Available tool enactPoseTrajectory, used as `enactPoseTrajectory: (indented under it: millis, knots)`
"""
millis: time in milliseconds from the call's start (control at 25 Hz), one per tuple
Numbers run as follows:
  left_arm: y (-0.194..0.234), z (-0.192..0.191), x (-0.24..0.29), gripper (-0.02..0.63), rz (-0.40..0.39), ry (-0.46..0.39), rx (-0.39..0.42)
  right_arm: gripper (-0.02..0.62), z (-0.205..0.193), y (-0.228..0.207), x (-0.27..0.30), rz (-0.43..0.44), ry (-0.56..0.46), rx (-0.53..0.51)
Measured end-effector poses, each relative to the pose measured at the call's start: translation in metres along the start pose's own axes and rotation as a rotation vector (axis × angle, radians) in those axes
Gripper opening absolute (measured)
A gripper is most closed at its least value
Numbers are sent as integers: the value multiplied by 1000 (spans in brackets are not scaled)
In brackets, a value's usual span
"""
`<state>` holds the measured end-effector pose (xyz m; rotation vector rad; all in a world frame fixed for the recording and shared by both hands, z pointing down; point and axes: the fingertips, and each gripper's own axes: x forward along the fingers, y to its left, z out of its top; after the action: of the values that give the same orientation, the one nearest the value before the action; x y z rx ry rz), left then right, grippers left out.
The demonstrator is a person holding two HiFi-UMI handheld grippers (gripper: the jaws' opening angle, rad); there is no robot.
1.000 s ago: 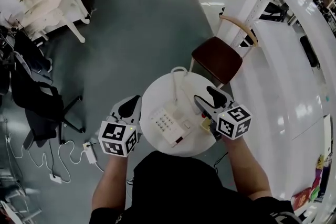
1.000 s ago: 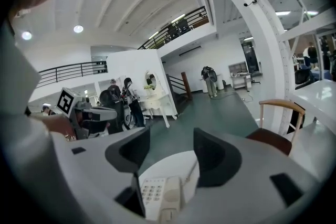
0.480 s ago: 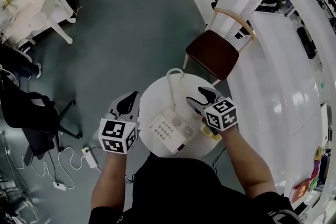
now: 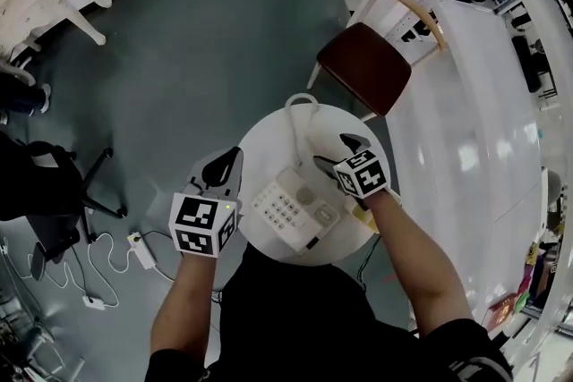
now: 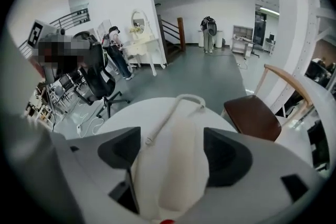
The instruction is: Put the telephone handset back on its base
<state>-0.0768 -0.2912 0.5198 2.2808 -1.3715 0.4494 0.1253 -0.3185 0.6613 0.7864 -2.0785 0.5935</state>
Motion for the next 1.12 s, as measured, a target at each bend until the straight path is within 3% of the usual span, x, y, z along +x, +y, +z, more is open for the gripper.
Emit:
enactPoseTrajectory:
  millis: [160, 440, 800, 1000, 1120]
  knots:
    - [1, -13, 2, 9, -20, 24, -3, 411, -14, -8, 30, 3, 69, 20]
    - [-2, -37, 10, 9, -37, 55, -19, 408, -40, -24, 61, -28, 166, 95]
    - [6, -55, 5, 9, -39, 74, -41, 345, -54, -25, 78, -106, 242, 96]
    - [4, -62, -3, 9, -52, 80, -49, 230, -58, -31, 76, -159, 276, 54]
    - [4, -56, -6, 9, -50, 67, -44, 224, -63, -27, 73, -147, 319, 31]
